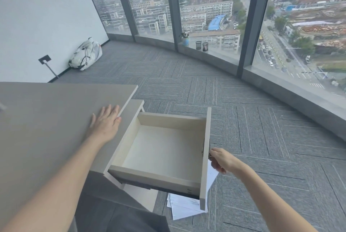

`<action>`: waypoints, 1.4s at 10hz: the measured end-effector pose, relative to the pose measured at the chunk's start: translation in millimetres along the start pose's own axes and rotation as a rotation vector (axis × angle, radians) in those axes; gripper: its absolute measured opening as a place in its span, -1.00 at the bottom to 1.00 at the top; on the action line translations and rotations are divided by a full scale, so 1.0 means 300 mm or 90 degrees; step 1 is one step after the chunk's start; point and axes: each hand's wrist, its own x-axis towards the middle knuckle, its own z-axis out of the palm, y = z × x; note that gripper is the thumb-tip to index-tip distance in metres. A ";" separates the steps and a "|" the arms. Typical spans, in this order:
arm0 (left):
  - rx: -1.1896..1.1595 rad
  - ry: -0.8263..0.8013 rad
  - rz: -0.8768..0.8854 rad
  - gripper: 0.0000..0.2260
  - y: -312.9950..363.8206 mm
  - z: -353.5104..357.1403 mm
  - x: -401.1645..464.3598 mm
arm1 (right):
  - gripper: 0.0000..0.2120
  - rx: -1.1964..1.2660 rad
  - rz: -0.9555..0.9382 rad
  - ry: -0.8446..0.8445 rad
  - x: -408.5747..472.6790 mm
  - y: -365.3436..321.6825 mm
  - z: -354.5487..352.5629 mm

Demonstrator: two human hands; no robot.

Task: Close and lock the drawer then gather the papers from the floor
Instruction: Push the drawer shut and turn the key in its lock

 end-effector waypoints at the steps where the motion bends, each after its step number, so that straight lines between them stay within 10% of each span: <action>1: 0.009 -0.004 -0.012 -0.51 0.002 0.003 0.001 | -0.76 -0.001 0.010 -0.005 0.027 -0.029 0.055; 9: 0.007 -0.004 -0.012 -0.48 0.010 -0.012 -0.016 | -0.84 0.039 0.010 -0.242 0.225 -0.269 0.282; 14: 0.002 -0.001 -0.001 -0.48 0.008 -0.011 -0.019 | -0.85 0.068 0.014 -0.205 0.348 -0.414 0.547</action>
